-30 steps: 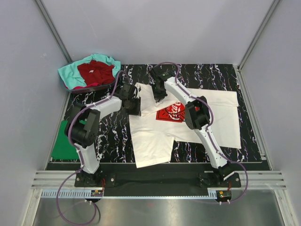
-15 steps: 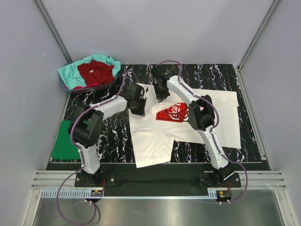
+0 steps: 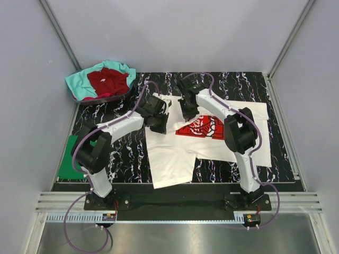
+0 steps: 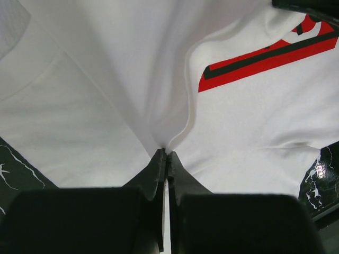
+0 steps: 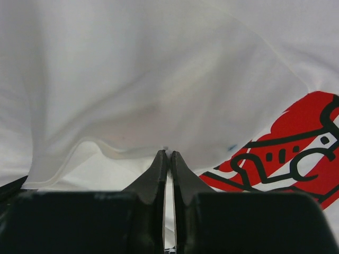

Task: Fold and stack the t-shirts
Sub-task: Fold the tshirt

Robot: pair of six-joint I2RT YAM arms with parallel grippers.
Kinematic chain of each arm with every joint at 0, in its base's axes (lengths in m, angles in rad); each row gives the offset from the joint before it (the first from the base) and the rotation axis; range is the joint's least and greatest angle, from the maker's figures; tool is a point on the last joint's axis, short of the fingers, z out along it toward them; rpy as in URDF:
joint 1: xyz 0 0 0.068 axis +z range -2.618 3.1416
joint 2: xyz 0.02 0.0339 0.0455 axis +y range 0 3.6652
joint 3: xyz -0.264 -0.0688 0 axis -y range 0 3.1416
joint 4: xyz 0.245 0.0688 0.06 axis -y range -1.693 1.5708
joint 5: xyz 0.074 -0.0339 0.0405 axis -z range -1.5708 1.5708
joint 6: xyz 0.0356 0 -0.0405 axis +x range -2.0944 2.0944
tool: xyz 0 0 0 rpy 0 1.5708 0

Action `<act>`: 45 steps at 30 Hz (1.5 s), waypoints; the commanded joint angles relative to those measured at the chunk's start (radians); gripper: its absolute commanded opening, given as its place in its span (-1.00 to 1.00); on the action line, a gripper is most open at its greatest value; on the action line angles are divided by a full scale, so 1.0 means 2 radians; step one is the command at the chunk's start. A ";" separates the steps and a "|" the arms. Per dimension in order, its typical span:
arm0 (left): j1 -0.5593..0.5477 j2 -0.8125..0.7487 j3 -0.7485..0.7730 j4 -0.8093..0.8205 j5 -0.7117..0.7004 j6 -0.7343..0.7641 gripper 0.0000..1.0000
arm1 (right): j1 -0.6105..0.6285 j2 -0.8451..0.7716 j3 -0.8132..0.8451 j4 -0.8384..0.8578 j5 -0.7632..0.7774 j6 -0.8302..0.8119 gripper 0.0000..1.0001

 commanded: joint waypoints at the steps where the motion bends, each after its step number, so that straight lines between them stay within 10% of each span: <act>1: -0.011 -0.015 -0.001 0.002 0.010 -0.004 -1.00 | 0.004 -0.046 -0.033 0.027 -0.007 0.010 -0.94; 15: -0.019 -0.007 -0.004 -0.023 0.011 0.003 -0.81 | -0.010 -0.079 -0.125 0.048 -0.048 0.030 -0.77; 25: -0.011 -0.090 -0.018 -0.042 0.016 0.015 -0.09 | -0.059 -0.203 -0.261 0.103 -0.104 0.072 0.14; 45: 0.030 0.193 0.268 -0.085 -0.155 -0.052 0.01 | -0.162 0.003 0.006 -0.009 0.062 0.073 0.73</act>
